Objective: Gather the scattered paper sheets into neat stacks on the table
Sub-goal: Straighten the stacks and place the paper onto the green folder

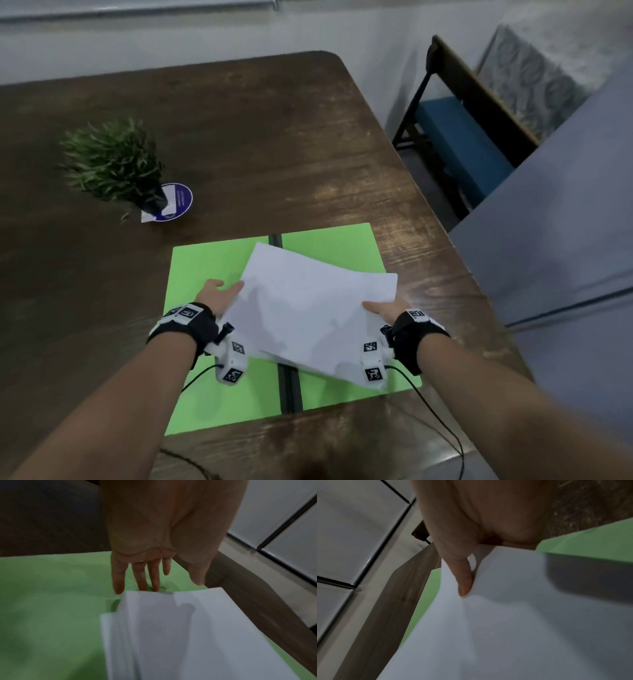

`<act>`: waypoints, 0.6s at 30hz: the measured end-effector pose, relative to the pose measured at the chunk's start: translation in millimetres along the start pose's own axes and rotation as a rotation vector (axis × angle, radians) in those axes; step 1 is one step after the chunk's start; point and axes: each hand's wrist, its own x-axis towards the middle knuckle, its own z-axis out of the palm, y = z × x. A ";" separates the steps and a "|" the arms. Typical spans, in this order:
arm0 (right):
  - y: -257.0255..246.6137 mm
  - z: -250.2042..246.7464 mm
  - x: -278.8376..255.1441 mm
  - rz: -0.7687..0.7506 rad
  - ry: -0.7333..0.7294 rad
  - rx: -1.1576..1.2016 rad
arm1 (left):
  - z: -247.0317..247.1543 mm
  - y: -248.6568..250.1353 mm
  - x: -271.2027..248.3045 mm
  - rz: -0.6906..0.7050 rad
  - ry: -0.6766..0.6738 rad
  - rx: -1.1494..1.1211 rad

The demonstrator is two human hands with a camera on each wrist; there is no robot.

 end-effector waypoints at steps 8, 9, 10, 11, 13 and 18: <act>-11.4 -9.1 -7.8 0.066 -0.041 -0.245 | 9.7 -61.4 -33.8 -0.342 -0.128 -0.226; -17.7 -10.7 -18.2 0.085 -0.044 -0.325 | 16.0 -65.1 -39.5 -0.355 -0.166 -0.281; -23.7 -12.4 -24.8 0.110 -0.056 -0.387 | 22.7 -66.2 -44.5 -0.363 -0.182 -0.321; -32.4 -11.9 -34.5 0.129 -0.066 -0.425 | 29.2 -67.7 -45.7 -0.364 -0.190 -0.350; -49.7 -8.9 -47.5 0.116 0.020 -0.484 | 39.7 -65.7 -46.3 -0.341 -0.192 -0.396; -78.0 10.6 -25.7 -0.268 0.174 -0.585 | 70.5 -59.5 -41.8 -0.344 -0.109 -0.573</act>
